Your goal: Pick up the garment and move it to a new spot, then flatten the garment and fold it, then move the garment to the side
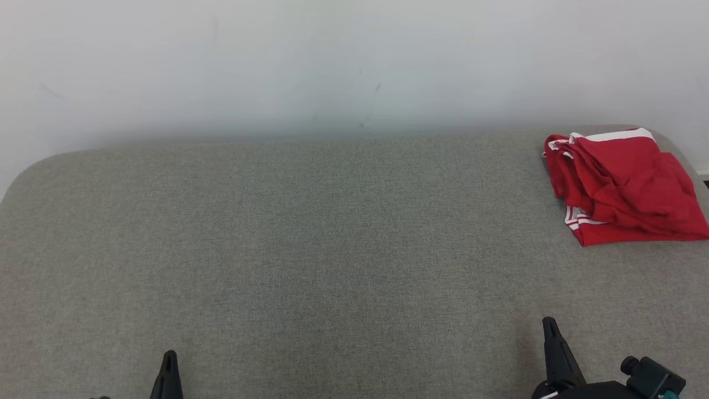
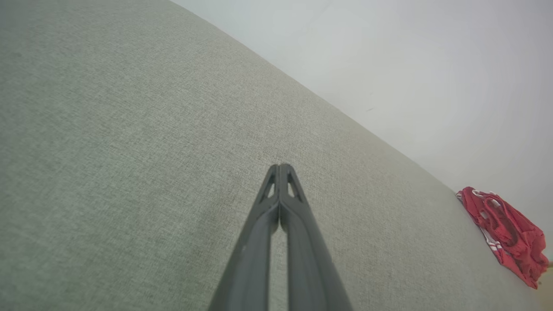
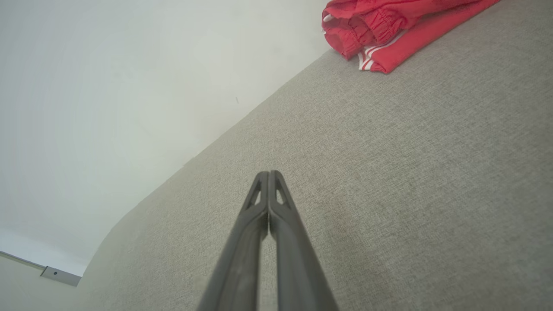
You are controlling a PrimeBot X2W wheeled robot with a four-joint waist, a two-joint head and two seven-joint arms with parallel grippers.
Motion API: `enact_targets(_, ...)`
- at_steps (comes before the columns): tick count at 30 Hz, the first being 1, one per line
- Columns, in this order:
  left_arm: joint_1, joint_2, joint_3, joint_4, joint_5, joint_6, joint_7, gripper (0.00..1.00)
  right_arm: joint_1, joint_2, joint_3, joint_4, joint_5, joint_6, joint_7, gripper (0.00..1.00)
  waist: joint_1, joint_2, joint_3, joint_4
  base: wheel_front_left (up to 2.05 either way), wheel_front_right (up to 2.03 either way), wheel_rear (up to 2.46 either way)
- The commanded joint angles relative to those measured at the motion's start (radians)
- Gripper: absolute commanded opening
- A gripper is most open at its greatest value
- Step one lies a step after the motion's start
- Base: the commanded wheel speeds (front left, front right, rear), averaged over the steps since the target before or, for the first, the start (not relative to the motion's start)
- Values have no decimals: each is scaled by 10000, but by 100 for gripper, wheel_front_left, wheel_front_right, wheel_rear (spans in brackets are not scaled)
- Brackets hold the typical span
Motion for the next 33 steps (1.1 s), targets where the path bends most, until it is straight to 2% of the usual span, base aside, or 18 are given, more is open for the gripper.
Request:
enact_targets(1, -291, 14, 64, -91, -381, -51, 61, 0, -271, -77, -37, -130, 341, -5, 51, 0, -1, 0, -2, 0, 0, 0, 0)
enact_targets(17, -635, 16, 280, -14, -2722, -187, 658, 0, -517, -98, -197, -130, 2668, -8, 632, 0, -1, 0, -27, -10, 0, 0, 0)
enact_targets(33, -874, 16, 437, 47, -4475, -296, 1107, 0, -707, -100, -334, -127, 4404, -10, 1084, 0, -1, 0, -50, -18, 0, 0, 0)
